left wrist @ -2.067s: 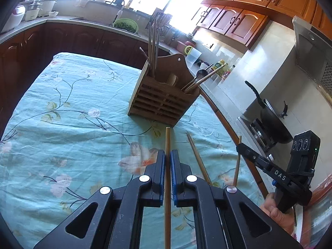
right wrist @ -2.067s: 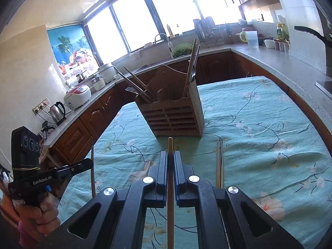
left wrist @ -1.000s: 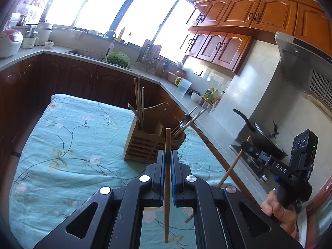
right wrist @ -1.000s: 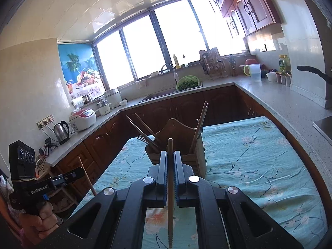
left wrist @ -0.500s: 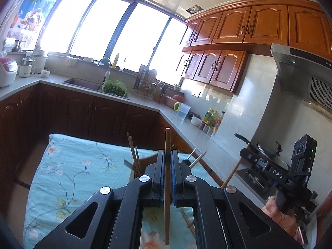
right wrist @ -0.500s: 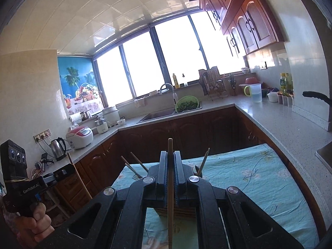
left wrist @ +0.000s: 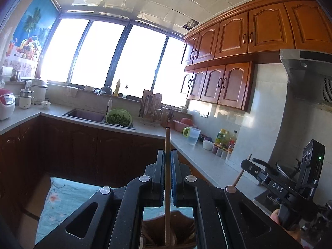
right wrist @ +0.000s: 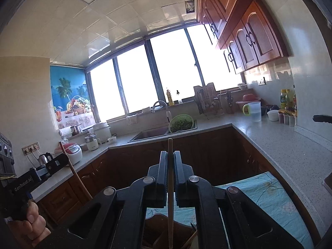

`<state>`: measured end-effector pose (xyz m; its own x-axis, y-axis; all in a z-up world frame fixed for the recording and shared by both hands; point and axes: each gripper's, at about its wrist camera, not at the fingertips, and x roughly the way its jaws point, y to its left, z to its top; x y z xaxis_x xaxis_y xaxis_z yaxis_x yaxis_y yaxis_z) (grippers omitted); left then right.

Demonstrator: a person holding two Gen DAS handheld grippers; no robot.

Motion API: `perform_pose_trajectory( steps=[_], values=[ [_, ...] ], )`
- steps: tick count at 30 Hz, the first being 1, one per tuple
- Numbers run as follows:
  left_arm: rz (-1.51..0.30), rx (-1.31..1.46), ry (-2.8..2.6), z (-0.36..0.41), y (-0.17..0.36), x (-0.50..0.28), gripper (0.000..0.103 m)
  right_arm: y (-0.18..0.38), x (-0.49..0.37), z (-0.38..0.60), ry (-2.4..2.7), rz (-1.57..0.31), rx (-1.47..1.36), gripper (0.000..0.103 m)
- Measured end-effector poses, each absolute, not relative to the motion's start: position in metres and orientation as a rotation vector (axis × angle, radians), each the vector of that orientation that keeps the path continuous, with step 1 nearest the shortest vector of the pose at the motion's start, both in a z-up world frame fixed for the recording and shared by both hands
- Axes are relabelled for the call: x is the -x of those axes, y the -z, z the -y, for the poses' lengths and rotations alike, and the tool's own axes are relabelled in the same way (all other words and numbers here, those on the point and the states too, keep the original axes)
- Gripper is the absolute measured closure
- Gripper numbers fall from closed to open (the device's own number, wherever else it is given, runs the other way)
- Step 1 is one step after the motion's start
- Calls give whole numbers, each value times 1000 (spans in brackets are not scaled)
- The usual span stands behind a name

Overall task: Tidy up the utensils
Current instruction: 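Lift both held chopsticks and carry them over the wooden holder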

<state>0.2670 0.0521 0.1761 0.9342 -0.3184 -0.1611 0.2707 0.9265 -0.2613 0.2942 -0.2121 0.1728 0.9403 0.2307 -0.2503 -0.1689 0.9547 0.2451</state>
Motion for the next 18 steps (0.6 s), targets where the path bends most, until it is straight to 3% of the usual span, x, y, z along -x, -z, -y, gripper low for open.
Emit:
perform_pose_trajectory(
  steps=[18],
  values=[
    [-282,154,246,20,-84,-309,100,-88,-298,189,-189,-334,-171,98]
  ],
)
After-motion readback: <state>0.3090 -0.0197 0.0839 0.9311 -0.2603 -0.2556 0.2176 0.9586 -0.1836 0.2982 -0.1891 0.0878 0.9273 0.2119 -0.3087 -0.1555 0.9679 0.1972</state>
